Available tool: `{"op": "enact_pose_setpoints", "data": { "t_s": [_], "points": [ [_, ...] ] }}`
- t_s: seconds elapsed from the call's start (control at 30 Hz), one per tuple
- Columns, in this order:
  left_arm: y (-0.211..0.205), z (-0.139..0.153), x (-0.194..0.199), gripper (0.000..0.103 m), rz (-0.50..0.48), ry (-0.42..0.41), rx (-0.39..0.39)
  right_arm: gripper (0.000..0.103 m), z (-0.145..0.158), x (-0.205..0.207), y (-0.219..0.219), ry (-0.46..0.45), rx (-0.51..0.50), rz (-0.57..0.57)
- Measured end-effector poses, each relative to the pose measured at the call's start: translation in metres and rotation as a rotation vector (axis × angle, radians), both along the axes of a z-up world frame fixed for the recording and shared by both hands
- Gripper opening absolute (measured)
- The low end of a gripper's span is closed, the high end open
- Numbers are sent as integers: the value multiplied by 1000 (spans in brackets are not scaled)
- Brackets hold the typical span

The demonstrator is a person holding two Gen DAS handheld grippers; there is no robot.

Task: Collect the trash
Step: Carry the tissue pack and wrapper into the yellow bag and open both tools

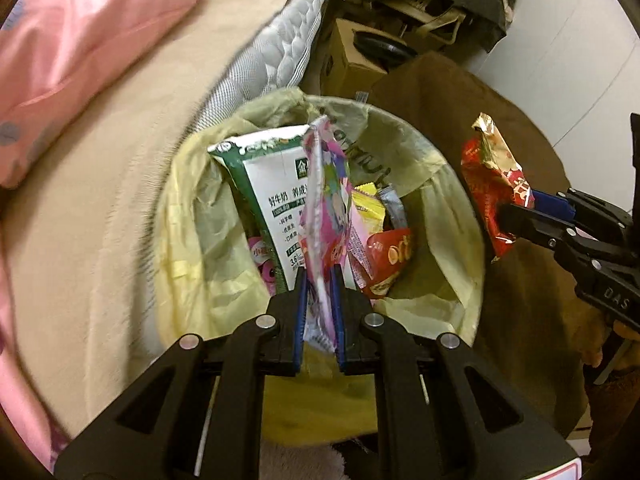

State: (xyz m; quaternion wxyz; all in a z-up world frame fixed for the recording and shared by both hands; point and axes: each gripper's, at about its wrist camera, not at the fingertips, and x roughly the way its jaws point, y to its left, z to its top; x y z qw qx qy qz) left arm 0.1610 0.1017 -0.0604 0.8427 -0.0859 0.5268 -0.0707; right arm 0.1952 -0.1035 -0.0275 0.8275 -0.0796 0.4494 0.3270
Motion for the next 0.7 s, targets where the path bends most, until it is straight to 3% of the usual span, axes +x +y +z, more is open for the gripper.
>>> {"op": "enact_pose_setpoints", "data": {
  "t_s": [0.23,0.7],
  "points": [
    [1,-16,12,10,1,29,-10,30,-14,14,10,30,3,27],
    [-9,-14,9,10,-93,-20,-119,30,-30,22,30,52,-47,47]
  ]
}}
